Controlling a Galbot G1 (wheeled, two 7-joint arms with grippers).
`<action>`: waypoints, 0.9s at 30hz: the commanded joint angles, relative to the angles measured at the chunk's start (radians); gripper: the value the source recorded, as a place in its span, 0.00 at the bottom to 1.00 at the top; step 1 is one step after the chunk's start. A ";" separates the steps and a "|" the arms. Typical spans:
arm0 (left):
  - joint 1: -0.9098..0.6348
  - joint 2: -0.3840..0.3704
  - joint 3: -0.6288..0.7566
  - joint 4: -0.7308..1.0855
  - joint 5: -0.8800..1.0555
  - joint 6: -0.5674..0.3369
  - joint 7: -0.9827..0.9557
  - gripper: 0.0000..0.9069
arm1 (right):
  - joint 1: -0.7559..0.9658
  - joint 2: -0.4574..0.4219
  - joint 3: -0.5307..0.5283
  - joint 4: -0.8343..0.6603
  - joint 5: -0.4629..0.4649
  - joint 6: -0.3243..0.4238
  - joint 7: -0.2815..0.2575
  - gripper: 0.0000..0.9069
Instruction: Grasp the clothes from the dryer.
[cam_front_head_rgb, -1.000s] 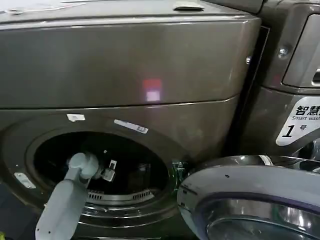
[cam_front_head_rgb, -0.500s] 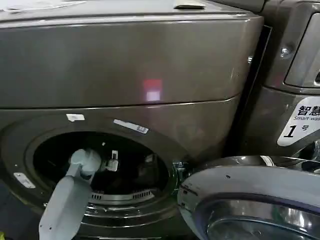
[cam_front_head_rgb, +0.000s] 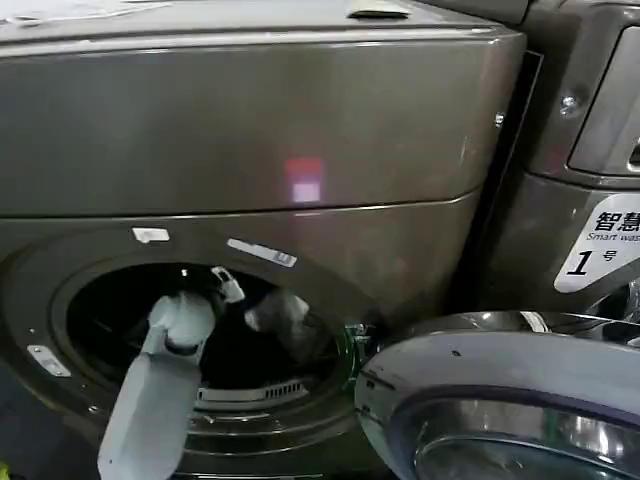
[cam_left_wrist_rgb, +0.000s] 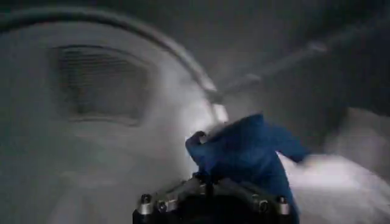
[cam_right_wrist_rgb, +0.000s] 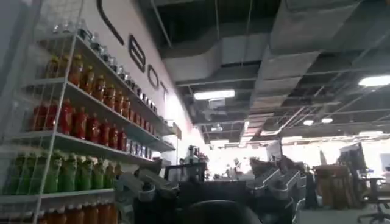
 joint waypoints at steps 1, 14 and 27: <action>0.012 -0.135 -0.057 -0.040 -0.250 0.199 -0.531 0.00 | -0.001 0.001 -0.003 0.018 0.013 0.012 0.000 1.00; 0.079 -0.236 -0.098 -0.098 -0.366 0.195 -0.700 0.00 | -0.007 0.004 -0.004 0.025 0.015 0.036 -0.004 1.00; 0.093 -0.247 -0.095 -0.116 -0.419 0.209 -0.722 0.00 | -0.015 0.011 0.002 0.036 0.014 0.067 -0.014 1.00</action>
